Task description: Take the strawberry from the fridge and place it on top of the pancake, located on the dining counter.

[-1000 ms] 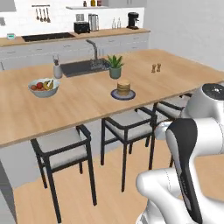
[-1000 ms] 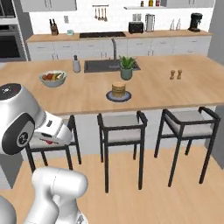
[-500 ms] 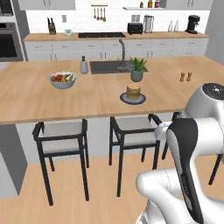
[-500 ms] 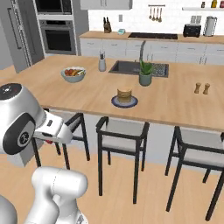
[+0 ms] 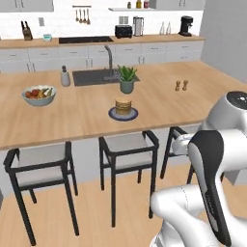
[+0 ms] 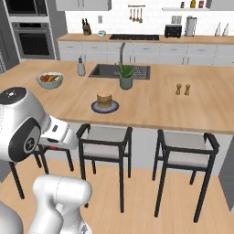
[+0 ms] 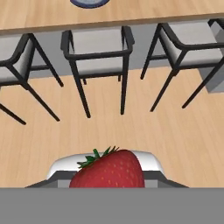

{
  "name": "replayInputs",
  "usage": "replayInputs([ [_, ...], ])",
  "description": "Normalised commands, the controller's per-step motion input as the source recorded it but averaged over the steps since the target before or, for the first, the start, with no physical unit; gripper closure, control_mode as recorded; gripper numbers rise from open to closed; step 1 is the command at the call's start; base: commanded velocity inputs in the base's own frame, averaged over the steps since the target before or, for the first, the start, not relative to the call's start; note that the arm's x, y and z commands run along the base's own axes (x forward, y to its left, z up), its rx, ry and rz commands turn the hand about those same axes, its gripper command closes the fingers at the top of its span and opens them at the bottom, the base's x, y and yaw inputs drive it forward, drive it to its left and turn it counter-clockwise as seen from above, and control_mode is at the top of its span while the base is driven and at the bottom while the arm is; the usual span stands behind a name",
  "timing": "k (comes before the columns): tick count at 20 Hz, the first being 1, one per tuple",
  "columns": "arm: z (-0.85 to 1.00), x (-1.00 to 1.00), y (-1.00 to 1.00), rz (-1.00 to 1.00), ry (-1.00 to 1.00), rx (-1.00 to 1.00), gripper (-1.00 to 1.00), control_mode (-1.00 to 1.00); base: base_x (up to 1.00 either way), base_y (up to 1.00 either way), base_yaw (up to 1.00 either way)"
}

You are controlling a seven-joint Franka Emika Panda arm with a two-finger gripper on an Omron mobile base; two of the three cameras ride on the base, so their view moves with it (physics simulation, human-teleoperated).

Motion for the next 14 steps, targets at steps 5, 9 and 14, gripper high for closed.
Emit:
replayInputs([
  [5, 0.0, 0.0, 0.0, 0.0, 0.0, 0.0, 1.0, 1.0, 0.27, 0.48, -0.1],
  [9, 0.0, 0.0, 0.0, 0.0, 0.0, 0.0, 1.0, 1.0, 0.42, 0.25, 0.0],
  [14, 0.0, 0.0, 0.0, 0.0, 0.0, 0.0, 1.0, 1.0, 0.87, -0.11, 0.02],
])
